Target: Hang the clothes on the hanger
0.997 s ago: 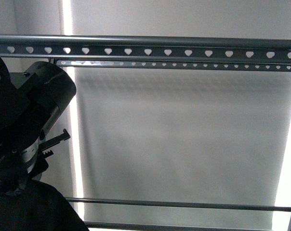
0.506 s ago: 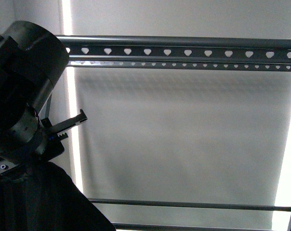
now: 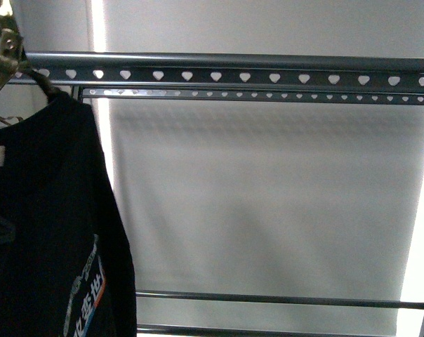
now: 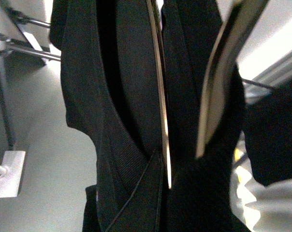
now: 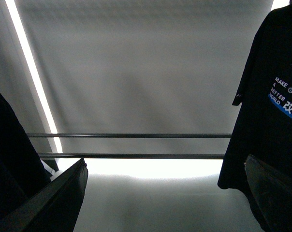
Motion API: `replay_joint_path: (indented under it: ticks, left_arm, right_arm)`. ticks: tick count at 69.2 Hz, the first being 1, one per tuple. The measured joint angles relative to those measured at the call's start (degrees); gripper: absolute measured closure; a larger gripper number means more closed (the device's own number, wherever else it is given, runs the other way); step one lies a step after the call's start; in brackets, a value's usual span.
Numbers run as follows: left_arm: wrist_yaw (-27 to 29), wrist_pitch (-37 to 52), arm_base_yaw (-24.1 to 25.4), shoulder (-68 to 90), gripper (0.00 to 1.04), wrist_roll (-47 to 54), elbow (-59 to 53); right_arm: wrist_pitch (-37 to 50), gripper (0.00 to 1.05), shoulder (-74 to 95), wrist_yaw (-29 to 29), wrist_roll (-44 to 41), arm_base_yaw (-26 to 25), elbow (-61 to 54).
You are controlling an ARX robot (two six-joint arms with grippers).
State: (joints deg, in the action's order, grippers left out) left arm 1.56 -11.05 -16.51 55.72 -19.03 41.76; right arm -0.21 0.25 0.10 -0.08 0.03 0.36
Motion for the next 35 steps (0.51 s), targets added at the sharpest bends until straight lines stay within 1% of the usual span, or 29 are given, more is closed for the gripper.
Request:
replay_joint_path:
  ticks: [9, 11, 18, 19, 26, 33, 35]
  left_arm:
    - [-9.66, -3.74, 0.09, -6.27, 0.98, 8.48, -1.22]
    - [-12.39, -4.13, 0.79, -7.23, 0.98, 10.32, -1.22]
    - [-18.45, -4.66, 3.48, -8.63, 0.98, 16.74, -0.90]
    - [-20.09, -4.63, 4.37, -8.63, 0.98, 18.10, -0.61]
    - [-24.76, -2.82, 8.33, -7.74, 0.98, 23.28, 0.44]
    - [-34.53, 0.83, 14.38, -4.59, 0.98, 31.52, 2.34]
    - [-36.98, 1.36, 15.28, -3.96, 0.98, 33.07, 2.73]
  right_arm:
    - [0.00, 0.07, 0.00, 0.00, 0.00, 0.00, 0.00]
    - [0.00, 0.07, 0.00, 0.02, 0.00, 0.00, 0.00]
    - [0.00, 0.07, 0.00, 0.02, 0.00, 0.00, 0.00]
    - [0.00, 0.07, 0.00, 0.02, 0.00, 0.00, 0.00]
    - [0.00, 0.07, 0.00, 0.00, 0.00, 0.00, 0.00]
    - [0.00, 0.07, 0.00, 0.00, 0.00, 0.00, 0.00]
    - [0.00, 0.07, 0.00, 0.00, 0.00, 0.00, 0.00]
